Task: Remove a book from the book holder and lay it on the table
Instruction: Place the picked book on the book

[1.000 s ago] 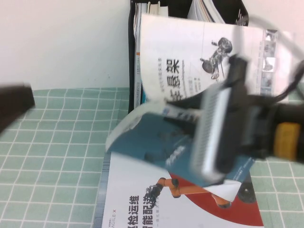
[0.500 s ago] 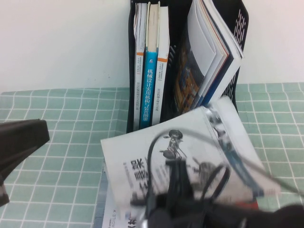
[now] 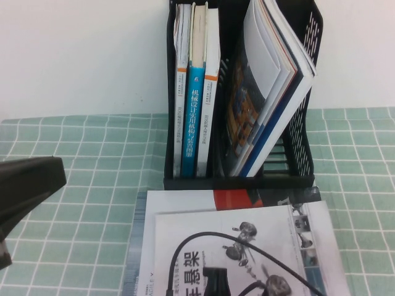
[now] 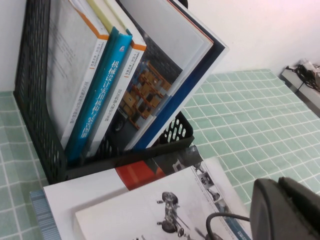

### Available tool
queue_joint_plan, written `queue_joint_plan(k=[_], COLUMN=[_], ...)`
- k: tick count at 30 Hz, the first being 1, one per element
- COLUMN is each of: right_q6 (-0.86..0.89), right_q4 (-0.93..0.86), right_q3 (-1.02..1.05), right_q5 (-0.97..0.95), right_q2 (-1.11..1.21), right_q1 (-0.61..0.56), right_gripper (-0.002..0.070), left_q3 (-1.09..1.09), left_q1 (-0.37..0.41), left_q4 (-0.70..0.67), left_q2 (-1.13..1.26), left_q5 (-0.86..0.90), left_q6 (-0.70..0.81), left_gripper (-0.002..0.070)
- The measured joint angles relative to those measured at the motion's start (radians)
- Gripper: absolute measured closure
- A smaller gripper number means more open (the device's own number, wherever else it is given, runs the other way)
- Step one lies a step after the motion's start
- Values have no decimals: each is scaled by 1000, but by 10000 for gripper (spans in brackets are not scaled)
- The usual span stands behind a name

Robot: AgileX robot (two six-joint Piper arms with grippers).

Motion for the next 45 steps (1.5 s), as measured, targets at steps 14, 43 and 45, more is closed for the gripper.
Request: queue_joint_plan(k=[14, 43, 45], right_q6=[-138, -57, -42], right_q4=[29, 21, 21], right_q3=[-49, -104, -104], right_q5=[184, -267, -284], right_q2=[11, 39, 16], right_q1=[-14, -63, -63], right_gripper=[545, 224, 231], left_q3=[0, 0, 0], left_q1=[0, 0, 0], left_q4=[0, 5, 5], left_q2=[0, 0, 0], left_q5=[0, 19, 19], left_q6=[2, 28, 47], left_gripper=[678, 678, 678])
